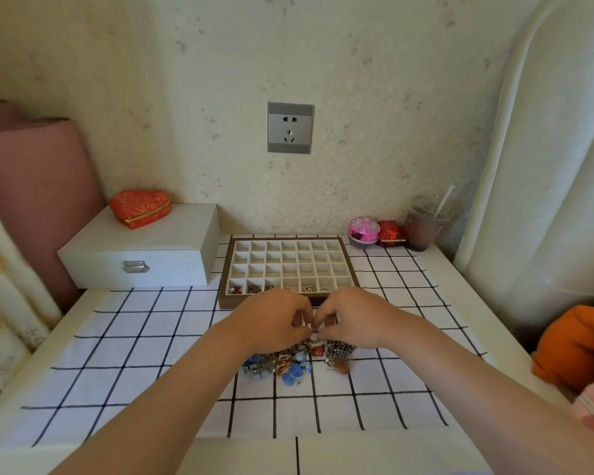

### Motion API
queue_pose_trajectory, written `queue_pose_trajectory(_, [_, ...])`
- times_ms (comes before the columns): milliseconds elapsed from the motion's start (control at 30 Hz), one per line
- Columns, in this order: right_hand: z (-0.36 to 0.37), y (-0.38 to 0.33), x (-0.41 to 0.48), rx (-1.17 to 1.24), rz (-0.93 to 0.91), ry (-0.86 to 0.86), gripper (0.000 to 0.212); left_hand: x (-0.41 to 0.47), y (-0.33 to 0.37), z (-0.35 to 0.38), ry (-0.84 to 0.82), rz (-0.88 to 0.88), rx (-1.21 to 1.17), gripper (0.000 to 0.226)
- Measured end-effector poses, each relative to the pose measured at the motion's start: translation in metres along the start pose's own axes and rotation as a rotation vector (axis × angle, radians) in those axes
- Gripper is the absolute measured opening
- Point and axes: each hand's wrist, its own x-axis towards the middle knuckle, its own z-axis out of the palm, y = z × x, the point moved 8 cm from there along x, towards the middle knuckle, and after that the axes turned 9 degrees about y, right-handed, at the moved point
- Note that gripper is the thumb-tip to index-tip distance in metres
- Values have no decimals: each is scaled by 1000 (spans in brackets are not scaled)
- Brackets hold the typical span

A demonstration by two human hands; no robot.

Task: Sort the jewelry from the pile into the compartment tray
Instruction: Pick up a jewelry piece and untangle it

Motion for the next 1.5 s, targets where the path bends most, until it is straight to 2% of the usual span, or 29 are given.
queue_pose_trajectory(233, [3, 2, 0, 86, 40, 29, 13, 1, 0, 3, -62, -18, 12, 27])
queue_pose_trajectory(433, [0, 8, 2, 223, 121, 57, 6, 3, -1, 4, -44, -82, -131, 22])
queue_pose_trajectory(667, [-27, 20, 6, 527, 224, 258, 7, 11, -11, -8, 157, -271, -439, 7])
queue_pose_trajectory(767, [-38, 27, 5, 688, 290, 358, 9, 12, -16, -18, 289, -380, -660, 11])
queue_pose_trajectory(933, [-42, 39, 8, 848, 379, 376, 8, 22, -11, -25, 400, -375, -751, 5])
queue_pose_trajectory(1033, [-50, 52, 12, 735, 390, 439, 9, 34, -7, -23, 396, -328, -667, 5])
queue_pose_trajectory(1167, [-64, 72, 16, 370, 356, 540, 5, 46, 1, -15, 348, -172, -240, 27])
queue_pose_trajectory(1333, [-51, 74, 22, 86, 330, 445, 8, 53, 13, 12, 219, 21, 95, 45])
queue_pose_trajectory(1500, [-44, 70, 29, -61, 278, 405, 7, 54, 12, 22, 191, 84, 117, 53])
